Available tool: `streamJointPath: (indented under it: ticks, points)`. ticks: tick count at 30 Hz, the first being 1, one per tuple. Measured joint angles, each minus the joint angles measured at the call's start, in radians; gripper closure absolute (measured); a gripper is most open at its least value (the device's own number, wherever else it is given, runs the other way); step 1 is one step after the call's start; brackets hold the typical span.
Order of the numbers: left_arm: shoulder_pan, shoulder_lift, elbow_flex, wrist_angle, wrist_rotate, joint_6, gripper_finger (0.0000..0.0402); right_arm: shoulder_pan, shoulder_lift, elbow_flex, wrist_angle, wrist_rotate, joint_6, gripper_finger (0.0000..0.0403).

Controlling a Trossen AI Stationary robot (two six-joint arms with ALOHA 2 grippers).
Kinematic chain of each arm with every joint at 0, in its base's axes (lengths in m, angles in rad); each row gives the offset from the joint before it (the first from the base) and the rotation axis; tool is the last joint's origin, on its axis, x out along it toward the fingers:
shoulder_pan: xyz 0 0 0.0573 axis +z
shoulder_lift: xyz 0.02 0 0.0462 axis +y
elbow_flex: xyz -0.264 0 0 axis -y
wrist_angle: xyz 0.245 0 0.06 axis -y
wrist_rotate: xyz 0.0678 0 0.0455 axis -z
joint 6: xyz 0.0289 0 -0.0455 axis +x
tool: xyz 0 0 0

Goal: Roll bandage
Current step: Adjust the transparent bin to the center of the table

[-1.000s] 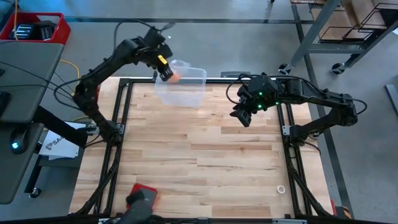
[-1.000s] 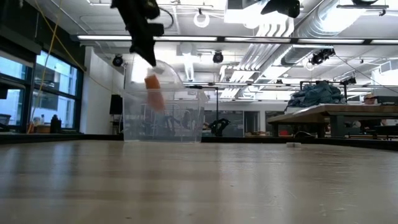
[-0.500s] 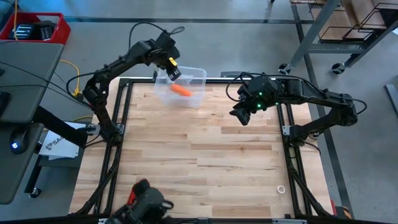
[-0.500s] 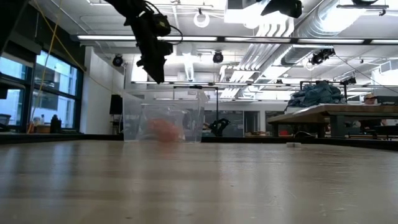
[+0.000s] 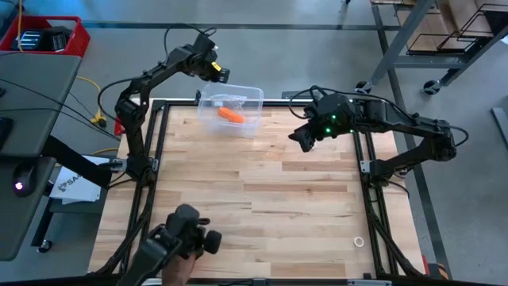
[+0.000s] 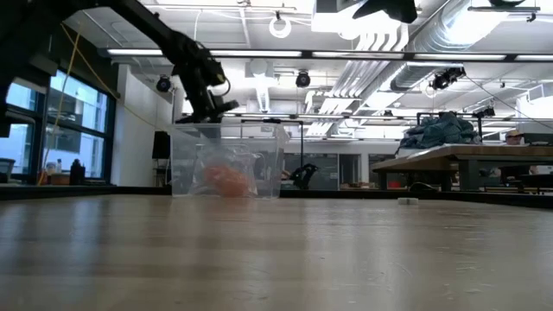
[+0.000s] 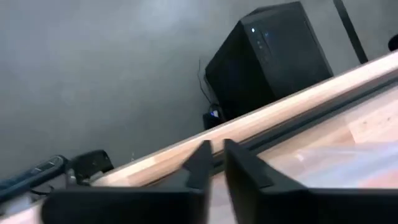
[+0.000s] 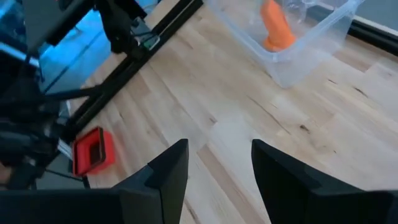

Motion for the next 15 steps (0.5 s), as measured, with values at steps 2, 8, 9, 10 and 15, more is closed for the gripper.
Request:
streamJointPath:
  ticks: [2, 8, 9, 10, 15]
  points:
    - [0.009, 0.022, 0.000, 0.007, 0.014, -0.028, 0.0388, 0.000, 0.000, 0.000, 0.004, 0.012, 0.030, 0.0236]
    - [0.018, 0.046, 0.000, -0.005, 0.021, -0.041, 0.0400, 0.010, 0.000, 0.000, 0.004, 0.015, 0.117, 0.0236]
    - [0.016, 0.046, 0.000, -0.021, 0.028, -0.026, 0.0401, 0.016, 0.000, 0.000, 0.004, 0.015, 0.118, 0.0236]
    - [0.011, 0.044, 0.000, -0.040, 0.037, -0.011, 0.0401, 0.022, 0.000, 0.000, 0.004, 0.015, 0.118, 0.0236]
    - [-0.062, 0.045, 0.000, -0.147, 0.043, 0.091, 0.0401, 0.072, 0.000, 0.000, 0.004, 0.015, 0.123, 0.0236]
